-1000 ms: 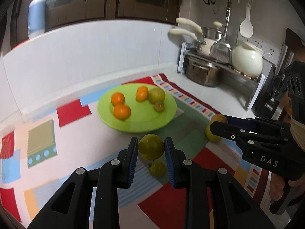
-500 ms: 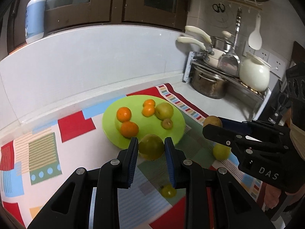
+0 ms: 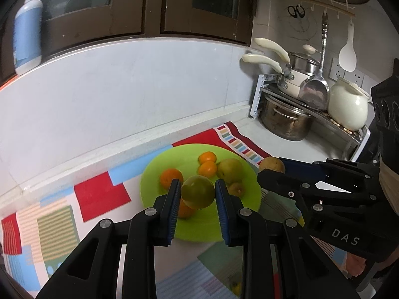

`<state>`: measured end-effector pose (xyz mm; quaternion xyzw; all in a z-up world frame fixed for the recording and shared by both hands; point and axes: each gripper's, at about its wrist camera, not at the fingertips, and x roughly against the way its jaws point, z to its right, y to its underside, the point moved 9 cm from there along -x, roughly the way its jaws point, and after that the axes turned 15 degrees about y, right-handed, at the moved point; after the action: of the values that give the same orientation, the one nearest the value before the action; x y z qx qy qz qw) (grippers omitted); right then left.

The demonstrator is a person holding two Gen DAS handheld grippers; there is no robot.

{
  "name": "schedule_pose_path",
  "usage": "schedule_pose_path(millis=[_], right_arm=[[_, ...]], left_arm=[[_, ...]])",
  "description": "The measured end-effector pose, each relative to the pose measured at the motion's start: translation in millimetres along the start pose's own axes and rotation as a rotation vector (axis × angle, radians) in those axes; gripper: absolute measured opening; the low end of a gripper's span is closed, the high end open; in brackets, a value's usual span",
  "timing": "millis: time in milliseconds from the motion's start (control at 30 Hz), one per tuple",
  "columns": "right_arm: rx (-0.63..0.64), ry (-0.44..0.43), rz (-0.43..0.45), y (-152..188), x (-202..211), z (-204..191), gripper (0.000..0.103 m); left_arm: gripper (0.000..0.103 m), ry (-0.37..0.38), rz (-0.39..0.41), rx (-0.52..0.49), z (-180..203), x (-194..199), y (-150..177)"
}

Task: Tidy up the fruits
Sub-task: 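Carry both small fruits over the green plate and open both tools, then move both open tools back toward the remaining fruits on the cloth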

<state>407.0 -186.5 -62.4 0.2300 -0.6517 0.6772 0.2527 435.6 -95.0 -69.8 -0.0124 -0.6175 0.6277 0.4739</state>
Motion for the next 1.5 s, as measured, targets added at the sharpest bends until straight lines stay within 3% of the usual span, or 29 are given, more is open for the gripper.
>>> schedule_pose_path(millis=[633, 733, 833, 1267, 1500], right_arm=[[-0.002, 0.002, -0.084, -4.2, -74.6, 9.1, 0.029], [0.002, 0.003, -0.083, -4.5, -77.3, 9.3, 0.029], [-0.006, 0.019, -0.091, -5.0, -78.6, 11.2, 0.04], [-0.021, 0.091, -0.006, -5.2, -25.5, 25.6, 0.05], [-0.032, 0.12, 0.059, -7.3, 17.2, 31.4, 0.053]], left_arm=[[0.029, 0.014, -0.079, -0.015, -28.6, -66.2, -5.1], [0.038, 0.0, -0.075, -0.019, -29.7, -66.0, -6.7], [0.043, -0.017, -0.065, -0.013, -32.9, -60.1, -7.7], [0.063, -0.132, 0.002, -0.03, -13.4, 0.0, -9.5], [0.068, -0.171, 0.049, -0.032, 7.1, 39.7, -9.5]])
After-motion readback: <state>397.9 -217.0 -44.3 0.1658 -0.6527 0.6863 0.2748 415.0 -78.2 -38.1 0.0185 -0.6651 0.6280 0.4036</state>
